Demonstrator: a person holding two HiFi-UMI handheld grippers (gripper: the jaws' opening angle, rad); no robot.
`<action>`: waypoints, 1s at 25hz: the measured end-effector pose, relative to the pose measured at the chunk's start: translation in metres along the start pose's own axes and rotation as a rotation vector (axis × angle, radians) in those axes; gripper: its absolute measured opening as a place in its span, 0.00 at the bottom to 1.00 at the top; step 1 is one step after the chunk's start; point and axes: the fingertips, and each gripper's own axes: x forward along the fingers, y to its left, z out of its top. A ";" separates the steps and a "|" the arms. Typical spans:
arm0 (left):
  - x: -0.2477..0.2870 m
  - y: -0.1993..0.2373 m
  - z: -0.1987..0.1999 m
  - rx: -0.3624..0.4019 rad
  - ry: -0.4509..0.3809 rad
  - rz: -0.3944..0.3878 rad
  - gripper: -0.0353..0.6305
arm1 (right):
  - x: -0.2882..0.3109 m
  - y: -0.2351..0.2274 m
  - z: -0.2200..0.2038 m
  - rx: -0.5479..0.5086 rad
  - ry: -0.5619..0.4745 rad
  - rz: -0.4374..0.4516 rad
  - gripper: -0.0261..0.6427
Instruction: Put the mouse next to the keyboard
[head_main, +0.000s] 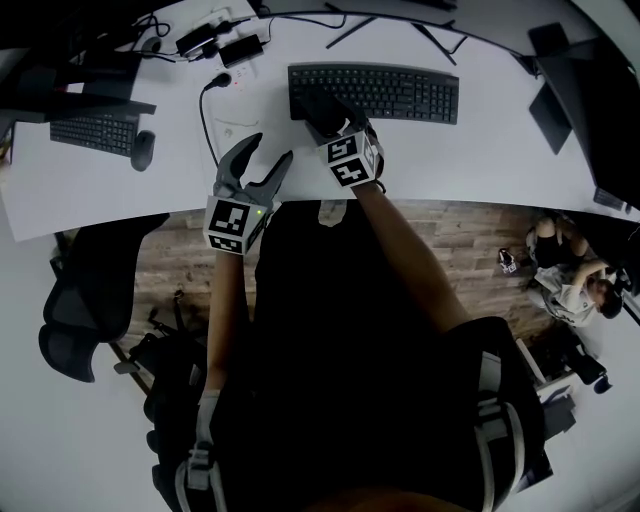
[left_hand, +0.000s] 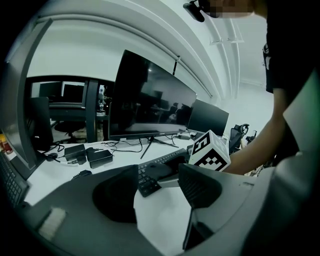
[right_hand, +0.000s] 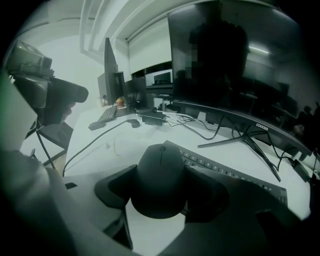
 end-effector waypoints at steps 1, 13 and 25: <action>0.003 -0.003 0.002 0.001 -0.001 -0.001 0.42 | -0.003 -0.004 -0.001 0.001 0.000 -0.001 0.48; 0.037 -0.033 0.024 0.017 -0.010 -0.025 0.42 | -0.032 -0.049 -0.011 0.014 -0.015 -0.030 0.48; 0.070 -0.065 0.044 0.045 -0.006 -0.060 0.41 | -0.060 -0.100 -0.022 0.045 -0.029 -0.075 0.48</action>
